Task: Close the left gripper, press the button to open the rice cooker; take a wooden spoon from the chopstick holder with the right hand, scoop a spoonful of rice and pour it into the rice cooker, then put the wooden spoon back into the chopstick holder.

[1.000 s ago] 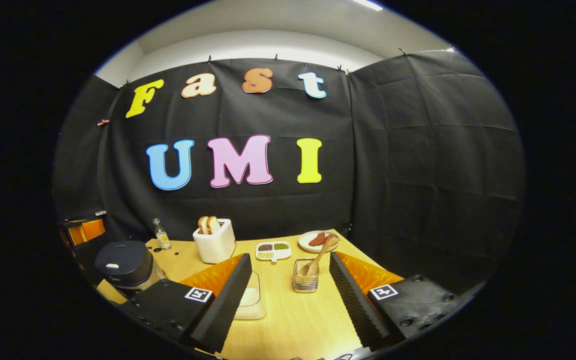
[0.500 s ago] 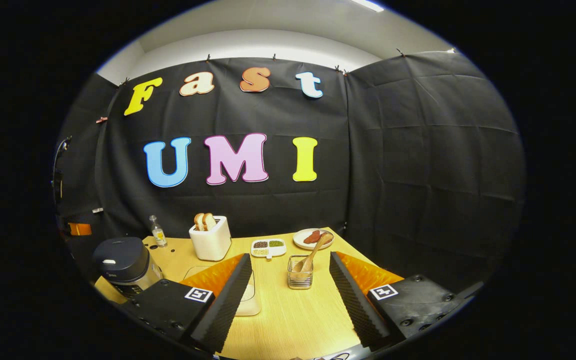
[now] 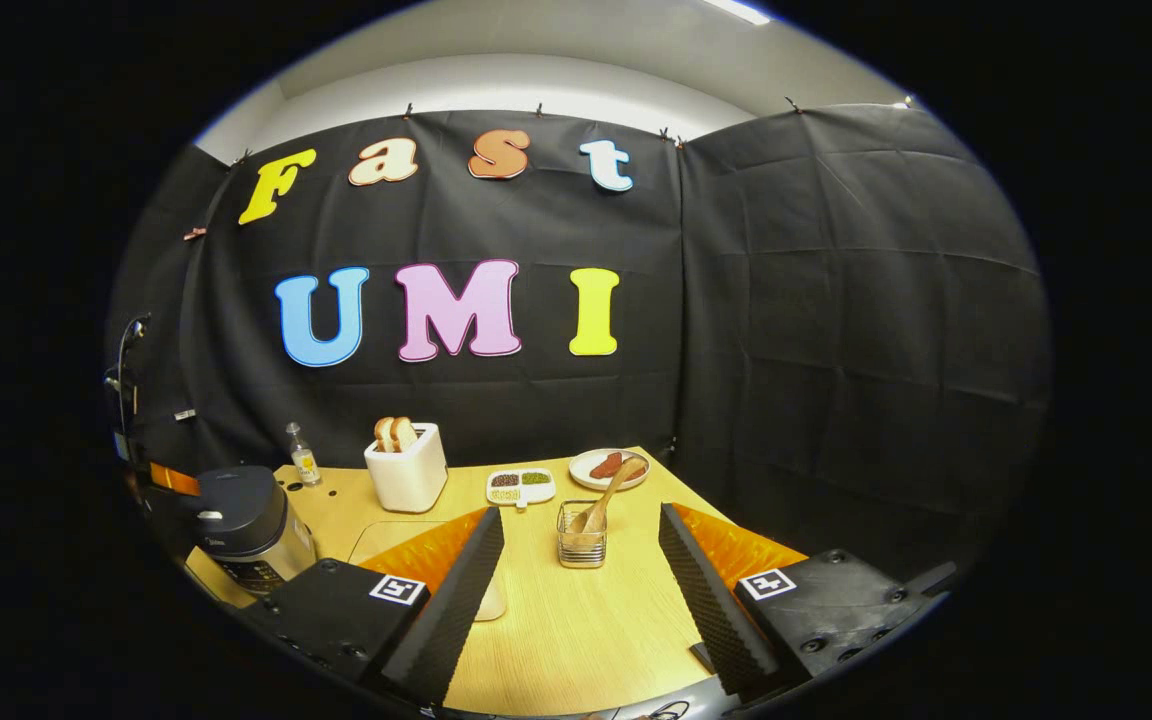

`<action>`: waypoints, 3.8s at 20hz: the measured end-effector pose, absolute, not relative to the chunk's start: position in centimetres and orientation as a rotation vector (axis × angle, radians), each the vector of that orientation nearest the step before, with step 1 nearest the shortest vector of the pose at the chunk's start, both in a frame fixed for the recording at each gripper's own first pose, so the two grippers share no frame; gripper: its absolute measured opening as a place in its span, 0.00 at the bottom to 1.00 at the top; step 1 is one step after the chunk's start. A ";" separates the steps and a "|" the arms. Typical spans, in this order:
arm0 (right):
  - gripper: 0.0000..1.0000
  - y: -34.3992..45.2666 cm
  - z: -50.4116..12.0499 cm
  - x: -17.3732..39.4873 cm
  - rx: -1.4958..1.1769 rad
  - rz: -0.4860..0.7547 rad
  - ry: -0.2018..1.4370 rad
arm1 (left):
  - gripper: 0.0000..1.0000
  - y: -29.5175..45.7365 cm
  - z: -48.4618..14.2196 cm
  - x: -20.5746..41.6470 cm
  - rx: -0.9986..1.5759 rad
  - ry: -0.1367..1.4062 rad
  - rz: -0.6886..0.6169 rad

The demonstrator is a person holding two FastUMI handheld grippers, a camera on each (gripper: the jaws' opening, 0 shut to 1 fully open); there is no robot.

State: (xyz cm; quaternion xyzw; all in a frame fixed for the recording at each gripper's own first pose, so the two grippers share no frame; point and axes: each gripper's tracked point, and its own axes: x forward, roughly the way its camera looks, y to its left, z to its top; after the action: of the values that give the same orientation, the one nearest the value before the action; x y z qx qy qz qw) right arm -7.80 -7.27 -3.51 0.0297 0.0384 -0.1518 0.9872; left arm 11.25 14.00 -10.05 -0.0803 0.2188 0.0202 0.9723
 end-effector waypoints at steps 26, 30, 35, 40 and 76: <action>0.98 -9.5 -4.6 -0.3 0.054 -0.201 0.150 | 0.07 14.5 1.5 9.8 0.030 0.087 0.261; 0.98 -11.7 -4.4 3.4 0.075 -0.184 0.139 | 0.09 12.3 2.5 8.2 -0.059 0.044 0.290; 0.98 -14.6 -6.1 7.8 0.126 -0.174 0.179 | 0.85 9.3 0.9 7.5 -0.150 0.060 0.298; 0.99 -17.6 -9.3 11.5 0.161 -0.186 0.261 | 0.93 6.6 -1.6 6.7 -0.197 0.126 0.352; 0.17 -21.6 -15.8 23.9 0.678 -0.289 0.409 | 0.95 -2.5 -9.3 6.7 -0.273 0.359 0.327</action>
State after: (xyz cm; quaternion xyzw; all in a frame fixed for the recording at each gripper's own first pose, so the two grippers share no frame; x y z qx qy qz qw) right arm 23.91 -21.60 -15.83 0.3289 0.1986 -0.1402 0.9125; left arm 6.71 -2.49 -9.35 -0.1347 0.1771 0.1613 0.9615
